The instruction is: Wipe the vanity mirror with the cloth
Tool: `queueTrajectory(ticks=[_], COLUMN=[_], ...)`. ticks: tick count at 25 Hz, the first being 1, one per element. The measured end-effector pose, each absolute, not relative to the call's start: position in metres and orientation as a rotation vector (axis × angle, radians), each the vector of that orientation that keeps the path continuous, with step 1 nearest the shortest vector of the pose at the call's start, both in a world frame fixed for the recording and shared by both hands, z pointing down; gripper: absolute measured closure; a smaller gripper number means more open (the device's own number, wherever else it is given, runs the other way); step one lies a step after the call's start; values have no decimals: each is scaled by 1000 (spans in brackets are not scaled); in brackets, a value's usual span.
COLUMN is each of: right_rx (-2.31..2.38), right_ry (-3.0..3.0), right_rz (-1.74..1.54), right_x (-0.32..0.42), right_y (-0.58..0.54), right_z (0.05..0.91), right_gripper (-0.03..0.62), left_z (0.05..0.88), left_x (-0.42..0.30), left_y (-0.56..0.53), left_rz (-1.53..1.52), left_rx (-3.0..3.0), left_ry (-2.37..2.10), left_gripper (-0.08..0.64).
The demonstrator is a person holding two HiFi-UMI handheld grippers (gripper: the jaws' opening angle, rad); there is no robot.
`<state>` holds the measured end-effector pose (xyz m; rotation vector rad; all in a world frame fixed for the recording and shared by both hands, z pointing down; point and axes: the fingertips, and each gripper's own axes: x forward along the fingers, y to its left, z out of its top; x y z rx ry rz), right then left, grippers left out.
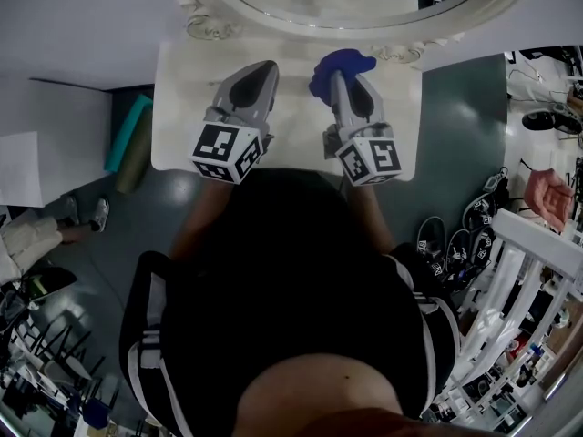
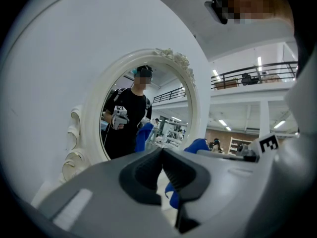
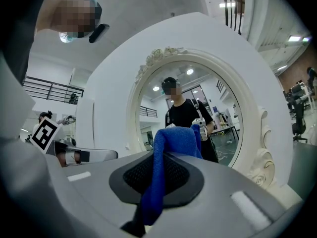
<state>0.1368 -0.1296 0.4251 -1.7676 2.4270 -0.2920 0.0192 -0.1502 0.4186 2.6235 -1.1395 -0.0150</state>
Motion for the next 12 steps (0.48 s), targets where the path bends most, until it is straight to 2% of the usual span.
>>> queueTrajectory(ticks=[12], right_rx=[-1763], right_ry=[2428], right_rz=[-307], right_x=[128], right_y=[-127], right_z=[423], right_gripper=[563], left_z=[414], left_x=[13], left_y=[-150], left_rz=[-21], left_rx=[2625], left_ry=[-1128], left_gripper=[552])
